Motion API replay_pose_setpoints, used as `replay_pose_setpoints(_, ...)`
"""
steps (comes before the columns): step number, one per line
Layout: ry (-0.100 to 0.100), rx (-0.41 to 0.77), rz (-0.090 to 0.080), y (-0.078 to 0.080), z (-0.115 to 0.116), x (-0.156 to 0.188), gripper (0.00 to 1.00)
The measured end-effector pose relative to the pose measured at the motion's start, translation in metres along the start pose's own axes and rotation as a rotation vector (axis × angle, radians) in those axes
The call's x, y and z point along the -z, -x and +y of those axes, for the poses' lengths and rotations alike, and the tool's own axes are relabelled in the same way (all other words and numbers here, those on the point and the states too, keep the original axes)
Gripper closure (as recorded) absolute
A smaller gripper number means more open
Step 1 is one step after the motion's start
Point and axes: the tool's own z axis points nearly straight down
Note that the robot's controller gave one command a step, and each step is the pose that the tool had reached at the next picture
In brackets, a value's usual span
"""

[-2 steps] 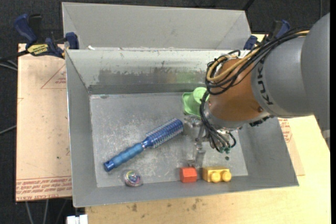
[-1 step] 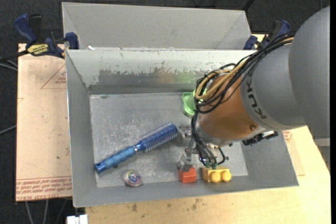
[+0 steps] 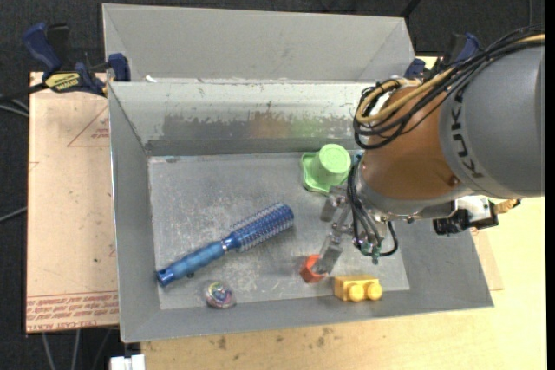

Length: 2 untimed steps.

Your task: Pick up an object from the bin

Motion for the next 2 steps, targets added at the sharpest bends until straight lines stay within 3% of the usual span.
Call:
replay_pose_setpoints(1,0.001,0.406,0.0,-0.017,0.023,-0.077,0.0)
replay_pose_setpoints(2,-0.002,0.296,-0.002,0.021,-0.041,-0.001,0.0)
